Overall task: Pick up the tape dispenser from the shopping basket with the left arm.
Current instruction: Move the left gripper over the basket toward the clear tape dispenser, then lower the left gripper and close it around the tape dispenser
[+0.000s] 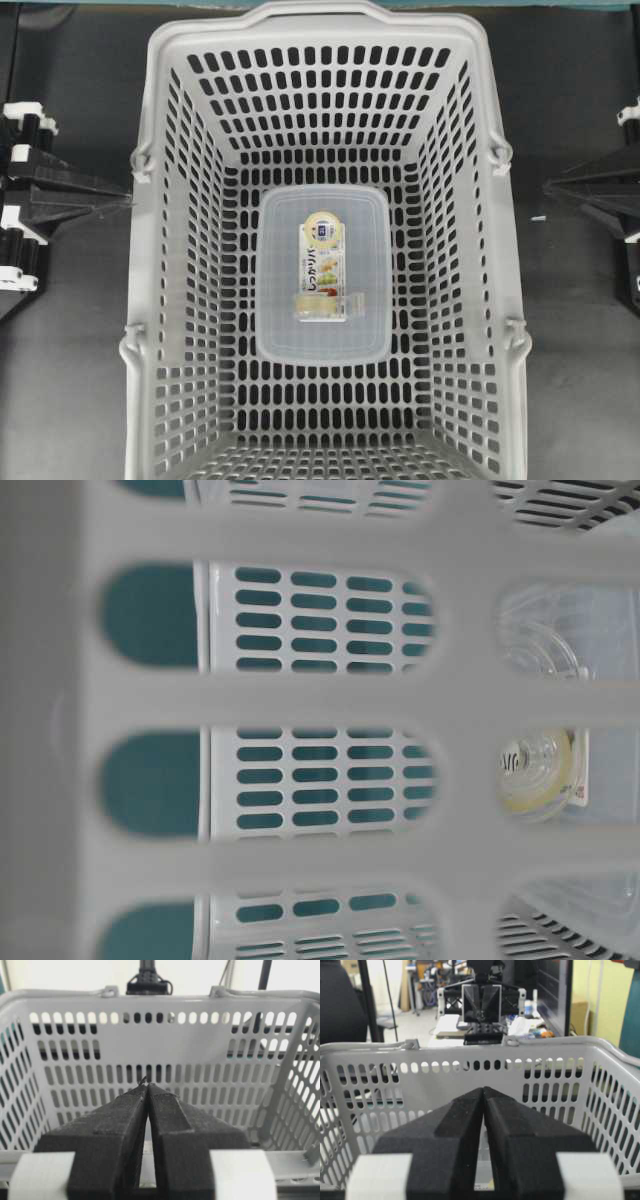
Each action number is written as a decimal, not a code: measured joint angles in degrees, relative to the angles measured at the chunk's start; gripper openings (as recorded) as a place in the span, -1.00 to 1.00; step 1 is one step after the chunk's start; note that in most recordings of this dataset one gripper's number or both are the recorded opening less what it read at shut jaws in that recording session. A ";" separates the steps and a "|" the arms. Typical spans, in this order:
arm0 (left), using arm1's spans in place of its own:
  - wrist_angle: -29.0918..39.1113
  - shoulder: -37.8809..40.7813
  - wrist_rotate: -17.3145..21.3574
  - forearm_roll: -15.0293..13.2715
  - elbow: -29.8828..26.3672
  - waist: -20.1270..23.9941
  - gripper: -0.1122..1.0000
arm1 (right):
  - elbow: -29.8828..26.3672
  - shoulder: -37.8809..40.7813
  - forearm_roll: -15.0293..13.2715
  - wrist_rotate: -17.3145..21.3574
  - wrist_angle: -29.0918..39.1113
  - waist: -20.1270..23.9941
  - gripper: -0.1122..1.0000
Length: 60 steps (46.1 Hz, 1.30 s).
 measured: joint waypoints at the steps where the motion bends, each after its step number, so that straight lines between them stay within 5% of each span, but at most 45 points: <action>1: 0.00 0.09 0.00 0.00 0.00 0.00 -0.70 | -0.09 0.09 0.00 0.00 0.00 0.00 -0.80; 12: 12.92 7.47 -3.96 2.11 -12.30 -1.32 -0.80 | 0.00 0.09 0.09 0.18 1.41 0.00 -0.80; 31: 43.68 30.67 -3.69 2.20 -37.62 -4.66 -0.80 | -0.09 -0.18 0.18 0.18 5.80 -0.26 -0.75; 47: 58.45 45.09 -3.69 2.20 -50.80 -5.45 -0.76 | 0.00 -0.35 0.26 0.18 5.98 -0.26 0.32; 51: 59.50 46.85 -3.69 2.20 -52.21 -5.54 -0.49 | 0.00 -0.35 0.26 0.18 5.98 -0.35 0.41; 60: 60.21 50.10 -4.75 2.20 -53.88 -5.89 0.54 | -0.09 -0.53 0.18 0.18 5.98 -0.44 0.41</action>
